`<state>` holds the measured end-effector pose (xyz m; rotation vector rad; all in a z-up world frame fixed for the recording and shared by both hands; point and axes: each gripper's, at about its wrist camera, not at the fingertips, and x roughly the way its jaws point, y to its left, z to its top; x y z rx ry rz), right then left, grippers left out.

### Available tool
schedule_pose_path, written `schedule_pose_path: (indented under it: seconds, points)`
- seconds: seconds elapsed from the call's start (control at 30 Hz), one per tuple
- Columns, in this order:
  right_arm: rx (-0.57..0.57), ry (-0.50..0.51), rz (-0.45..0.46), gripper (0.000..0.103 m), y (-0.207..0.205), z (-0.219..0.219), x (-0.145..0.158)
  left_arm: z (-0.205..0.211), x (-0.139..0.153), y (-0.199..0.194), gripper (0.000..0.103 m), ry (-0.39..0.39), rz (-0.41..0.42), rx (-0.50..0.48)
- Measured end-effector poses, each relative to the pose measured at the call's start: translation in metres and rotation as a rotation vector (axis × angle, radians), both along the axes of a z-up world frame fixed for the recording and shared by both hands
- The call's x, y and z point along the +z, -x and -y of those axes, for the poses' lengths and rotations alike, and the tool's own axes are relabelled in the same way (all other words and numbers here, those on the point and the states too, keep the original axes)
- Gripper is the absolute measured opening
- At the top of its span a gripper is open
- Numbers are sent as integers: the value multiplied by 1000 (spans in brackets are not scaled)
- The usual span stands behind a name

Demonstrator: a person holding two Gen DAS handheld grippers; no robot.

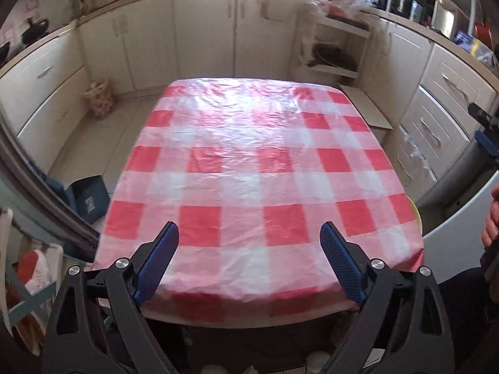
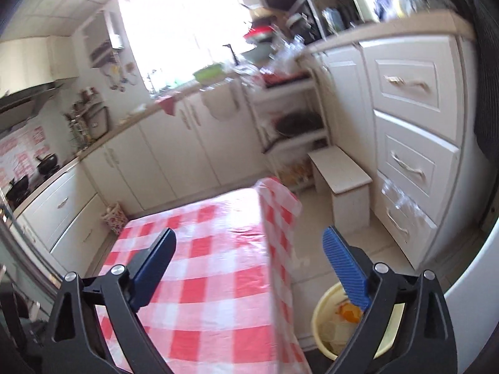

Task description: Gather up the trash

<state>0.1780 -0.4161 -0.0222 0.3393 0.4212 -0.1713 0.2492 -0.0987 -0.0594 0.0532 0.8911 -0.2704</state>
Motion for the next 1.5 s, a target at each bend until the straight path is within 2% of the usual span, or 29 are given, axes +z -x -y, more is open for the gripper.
schedule_pose_path:
  seconds: [0.1, 0.17, 0.23, 0.33, 0.6, 0.83, 0.97, 1.1, 1.2, 1.3, 1.4, 1.5]
  points:
    - [73, 66, 36, 92, 0, -47, 1, -49, 1, 5, 90, 48, 23, 74]
    - [103, 114, 56, 92, -3, -71, 3, -75, -3, 9, 90, 120, 16, 113]
    - [114, 164, 70, 92, -5, -92, 3, -86, 0, 14, 90, 188, 24, 119]
    - [115, 182, 85, 92, -3, -113, 0, -94, 4, 21, 91, 195, 73, 132]
    - [80, 215, 63, 94, 2, -132, -8, -77, 9, 39, 93, 109, 162, 93]
    - [65, 192, 60, 94, 9, -128, -10, -59, 9, 44, 94, 51, 190, 86]
    - [57, 173, 69, 95, 13, -121, -9, -54, 9, 42, 94, 49, 191, 106]
    - [50, 156, 87, 95, 24, -113, -6, -60, 13, 44, 94, 54, 193, 166]
    - [52, 127, 108, 96, 35, -106, -4, -69, 18, 58, 95, 51, 234, 201]
    - [56, 118, 115, 96, 39, -104, -3, -69, 18, 64, 95, 49, 258, 197]
    - [62, 151, 91, 96, 32, -108, -4, -58, 18, 63, 95, -19, 279, 178]
    - [68, 174, 81, 96, 30, -111, -5, -52, 19, 65, 95, -47, 303, 160]
